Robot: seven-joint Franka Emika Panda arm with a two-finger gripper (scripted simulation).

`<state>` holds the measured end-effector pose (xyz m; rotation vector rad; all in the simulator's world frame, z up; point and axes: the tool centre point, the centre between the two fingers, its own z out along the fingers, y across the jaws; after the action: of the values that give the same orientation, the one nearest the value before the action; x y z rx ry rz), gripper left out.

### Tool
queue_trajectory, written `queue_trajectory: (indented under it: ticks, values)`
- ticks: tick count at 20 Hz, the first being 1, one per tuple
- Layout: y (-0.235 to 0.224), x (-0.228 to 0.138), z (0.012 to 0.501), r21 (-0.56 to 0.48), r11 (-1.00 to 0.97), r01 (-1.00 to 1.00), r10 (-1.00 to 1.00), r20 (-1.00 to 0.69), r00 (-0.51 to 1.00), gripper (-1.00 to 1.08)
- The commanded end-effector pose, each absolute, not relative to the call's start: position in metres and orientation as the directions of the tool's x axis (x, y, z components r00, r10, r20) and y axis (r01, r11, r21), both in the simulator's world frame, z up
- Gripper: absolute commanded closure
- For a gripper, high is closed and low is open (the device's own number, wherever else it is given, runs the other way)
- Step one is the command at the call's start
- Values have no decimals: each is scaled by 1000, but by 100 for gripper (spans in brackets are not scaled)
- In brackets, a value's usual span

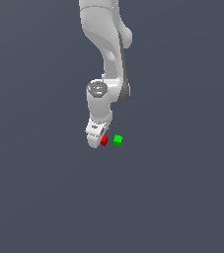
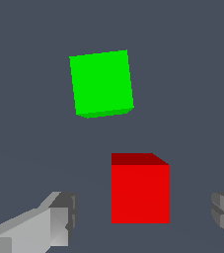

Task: Stack the red cube on top of the green cube.

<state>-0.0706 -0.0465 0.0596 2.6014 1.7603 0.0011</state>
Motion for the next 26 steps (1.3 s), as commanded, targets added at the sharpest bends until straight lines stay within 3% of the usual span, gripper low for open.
queue_trajectory:
  ticks: [1,11,12,26]
  values:
    - [-46,-71,49,0,-372,928,928,0,372,-92]
    - [-46,-71,20,0,-373,928,928,0,373,-92]
    - [-46,-71,20,0,-373,928,928,0,373,108]
    - [-47,-71,25,1,-373,928,928,0,373,108]
